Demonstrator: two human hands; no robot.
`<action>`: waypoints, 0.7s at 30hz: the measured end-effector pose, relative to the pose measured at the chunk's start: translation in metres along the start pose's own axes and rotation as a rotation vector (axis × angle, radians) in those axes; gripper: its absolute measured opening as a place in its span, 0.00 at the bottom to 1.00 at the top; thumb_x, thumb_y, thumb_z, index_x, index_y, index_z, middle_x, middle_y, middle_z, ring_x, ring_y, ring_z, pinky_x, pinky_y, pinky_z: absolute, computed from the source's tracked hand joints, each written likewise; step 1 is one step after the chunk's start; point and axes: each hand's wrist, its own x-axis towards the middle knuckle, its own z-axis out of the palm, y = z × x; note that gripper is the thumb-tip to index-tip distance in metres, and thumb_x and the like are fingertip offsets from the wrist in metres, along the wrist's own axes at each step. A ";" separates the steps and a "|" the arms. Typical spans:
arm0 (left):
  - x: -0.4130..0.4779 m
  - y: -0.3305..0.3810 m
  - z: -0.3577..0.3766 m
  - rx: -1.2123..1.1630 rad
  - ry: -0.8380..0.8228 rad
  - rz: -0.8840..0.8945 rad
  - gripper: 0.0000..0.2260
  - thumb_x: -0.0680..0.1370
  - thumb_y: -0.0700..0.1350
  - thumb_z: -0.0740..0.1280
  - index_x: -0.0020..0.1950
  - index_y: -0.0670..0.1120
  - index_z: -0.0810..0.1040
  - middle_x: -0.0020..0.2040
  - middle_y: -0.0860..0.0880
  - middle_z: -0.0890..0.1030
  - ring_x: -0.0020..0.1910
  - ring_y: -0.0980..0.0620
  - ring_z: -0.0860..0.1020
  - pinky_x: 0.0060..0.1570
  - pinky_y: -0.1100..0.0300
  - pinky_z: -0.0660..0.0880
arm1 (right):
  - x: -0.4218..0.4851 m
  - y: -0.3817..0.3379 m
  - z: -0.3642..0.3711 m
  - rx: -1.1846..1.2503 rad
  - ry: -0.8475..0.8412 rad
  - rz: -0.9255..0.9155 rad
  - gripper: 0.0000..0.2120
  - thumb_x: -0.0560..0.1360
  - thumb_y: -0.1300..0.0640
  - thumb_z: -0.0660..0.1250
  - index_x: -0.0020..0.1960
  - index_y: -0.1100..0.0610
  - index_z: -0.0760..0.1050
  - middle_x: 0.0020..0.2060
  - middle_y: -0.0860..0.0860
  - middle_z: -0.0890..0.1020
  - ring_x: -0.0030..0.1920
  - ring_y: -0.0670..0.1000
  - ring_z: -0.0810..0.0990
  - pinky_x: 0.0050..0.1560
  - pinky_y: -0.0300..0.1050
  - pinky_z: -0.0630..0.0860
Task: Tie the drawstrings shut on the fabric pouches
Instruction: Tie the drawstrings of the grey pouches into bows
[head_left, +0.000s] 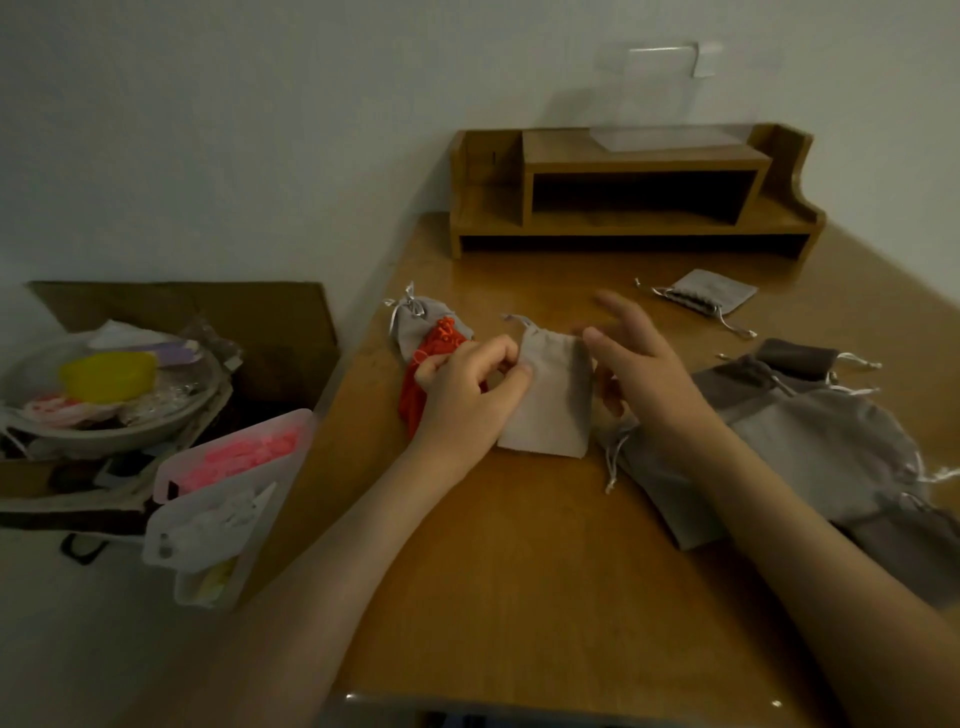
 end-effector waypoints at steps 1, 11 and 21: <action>0.000 0.001 0.000 0.012 0.001 0.015 0.11 0.75 0.52 0.61 0.32 0.55 0.68 0.31 0.56 0.70 0.36 0.59 0.70 0.55 0.44 0.65 | 0.000 0.000 -0.001 0.009 -0.093 0.059 0.16 0.81 0.51 0.58 0.68 0.47 0.68 0.52 0.45 0.75 0.39 0.45 0.75 0.33 0.36 0.72; 0.001 -0.008 0.003 0.290 0.255 0.156 0.18 0.80 0.54 0.49 0.60 0.54 0.76 0.64 0.53 0.73 0.64 0.56 0.66 0.54 0.66 0.49 | -0.004 0.000 0.003 -0.191 -0.272 -0.053 0.06 0.80 0.53 0.60 0.52 0.52 0.74 0.43 0.48 0.76 0.35 0.39 0.75 0.39 0.38 0.73; 0.003 -0.016 0.002 0.276 0.133 0.168 0.24 0.78 0.56 0.48 0.47 0.45 0.80 0.49 0.56 0.70 0.53 0.60 0.64 0.51 0.62 0.53 | -0.002 0.000 0.004 -0.183 -0.243 -0.090 0.08 0.80 0.59 0.60 0.58 0.53 0.73 0.41 0.53 0.75 0.39 0.49 0.75 0.42 0.46 0.74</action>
